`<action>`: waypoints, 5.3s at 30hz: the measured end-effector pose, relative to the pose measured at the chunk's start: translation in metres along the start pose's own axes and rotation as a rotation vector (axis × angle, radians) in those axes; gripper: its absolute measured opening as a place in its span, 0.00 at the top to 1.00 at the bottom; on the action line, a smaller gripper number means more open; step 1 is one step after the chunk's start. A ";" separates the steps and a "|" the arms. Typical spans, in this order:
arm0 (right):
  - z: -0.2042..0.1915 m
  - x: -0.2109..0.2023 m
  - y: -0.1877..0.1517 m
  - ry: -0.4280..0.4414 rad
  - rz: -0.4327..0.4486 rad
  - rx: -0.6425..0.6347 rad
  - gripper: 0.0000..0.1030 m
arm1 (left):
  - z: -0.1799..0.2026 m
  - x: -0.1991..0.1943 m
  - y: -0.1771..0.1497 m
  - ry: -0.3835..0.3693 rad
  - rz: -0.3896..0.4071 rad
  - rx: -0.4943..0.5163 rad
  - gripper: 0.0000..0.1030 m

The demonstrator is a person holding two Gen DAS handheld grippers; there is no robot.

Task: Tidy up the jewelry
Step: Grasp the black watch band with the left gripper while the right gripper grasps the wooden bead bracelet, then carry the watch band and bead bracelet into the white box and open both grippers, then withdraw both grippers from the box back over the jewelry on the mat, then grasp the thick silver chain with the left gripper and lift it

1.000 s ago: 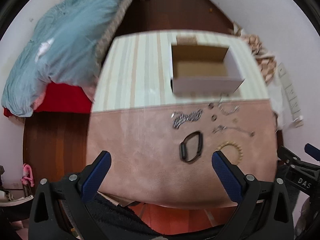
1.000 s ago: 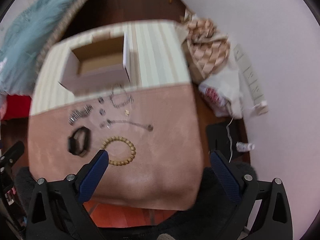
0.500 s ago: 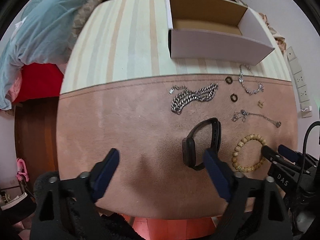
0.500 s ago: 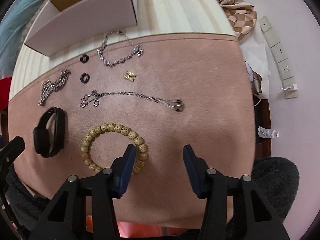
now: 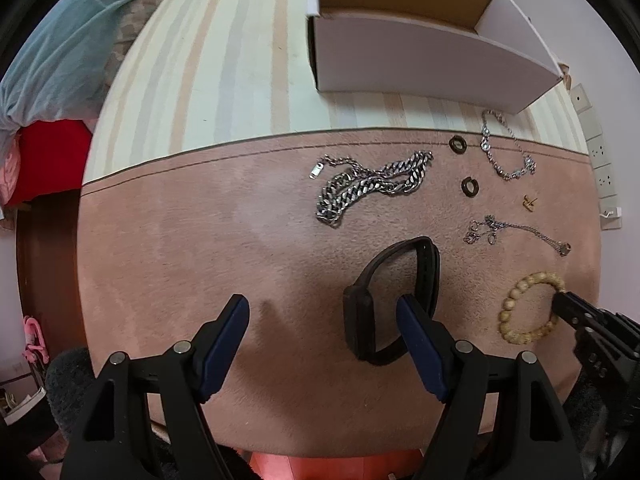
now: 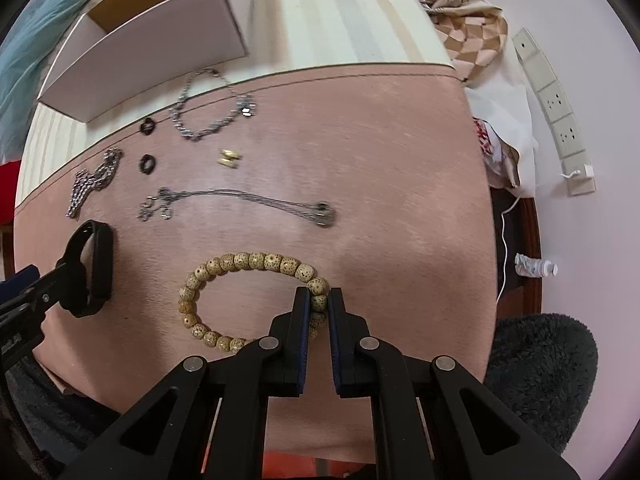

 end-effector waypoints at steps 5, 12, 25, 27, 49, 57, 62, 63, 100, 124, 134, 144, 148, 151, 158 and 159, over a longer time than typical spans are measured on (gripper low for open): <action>0.002 0.000 0.001 0.008 -0.006 0.000 0.91 | -0.001 0.013 -0.002 -0.022 -0.028 0.005 0.81; 0.003 0.002 0.001 -0.012 0.020 -0.009 0.90 | -0.008 0.013 -0.008 -0.024 0.011 0.023 0.90; -0.020 -0.053 0.006 0.186 0.153 0.042 0.91 | -0.018 -0.044 -0.028 -0.085 0.110 0.001 0.90; -0.028 -0.074 0.014 0.208 0.195 0.023 0.91 | -0.019 -0.059 -0.025 -0.103 0.137 -0.006 0.90; -0.049 -0.173 0.199 0.315 0.412 -0.061 0.91 | 0.005 -0.119 0.138 -0.217 0.246 -0.073 0.90; -0.046 -0.119 0.239 0.381 0.294 -0.033 0.91 | 0.017 -0.078 0.172 -0.238 0.144 -0.088 0.89; -0.047 -0.091 0.250 0.432 0.180 -0.033 0.90 | 0.023 -0.068 0.187 -0.237 0.105 -0.100 0.86; -0.046 -0.089 0.250 0.438 0.173 -0.029 0.86 | 0.023 -0.069 0.189 -0.227 0.111 -0.097 0.77; -0.040 -0.140 0.149 -0.076 0.368 -0.143 0.07 | -0.023 -0.140 0.095 0.017 0.471 -0.088 0.00; -0.060 -0.249 0.049 -0.021 0.586 -0.140 0.07 | -0.041 -0.238 0.003 -0.061 0.637 -0.086 0.00; -0.032 -0.172 0.030 0.024 0.433 -0.039 0.07 | -0.051 -0.176 -0.009 -0.009 0.550 -0.101 0.00; 0.002 -0.069 0.022 0.056 0.290 0.065 0.29 | -0.054 -0.049 0.002 -0.001 0.319 -0.096 0.01; 0.006 -0.046 0.029 0.069 0.260 0.094 0.42 | -0.048 -0.023 0.008 -0.075 0.247 -0.084 0.01; 0.006 -0.038 0.036 0.073 0.254 0.101 0.42 | -0.041 -0.016 0.013 -0.101 0.240 -0.058 0.05; 0.011 -0.027 0.051 0.067 0.241 0.104 0.42 | -0.020 0.009 0.018 -0.127 0.179 0.019 0.42; 0.013 -0.026 0.053 0.073 0.242 0.108 0.42 | -0.017 0.008 0.019 -0.122 0.193 0.037 0.43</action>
Point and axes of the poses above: each gripper's, at about its wrist camera, not at the fingertips, and x roughly the way its jaws point, z to its right, y to its top, the point moved 5 cm from there along x, roughly the way its jaws point, and after that the axes turned 10 degrees about -x, right-handed, at the moved point
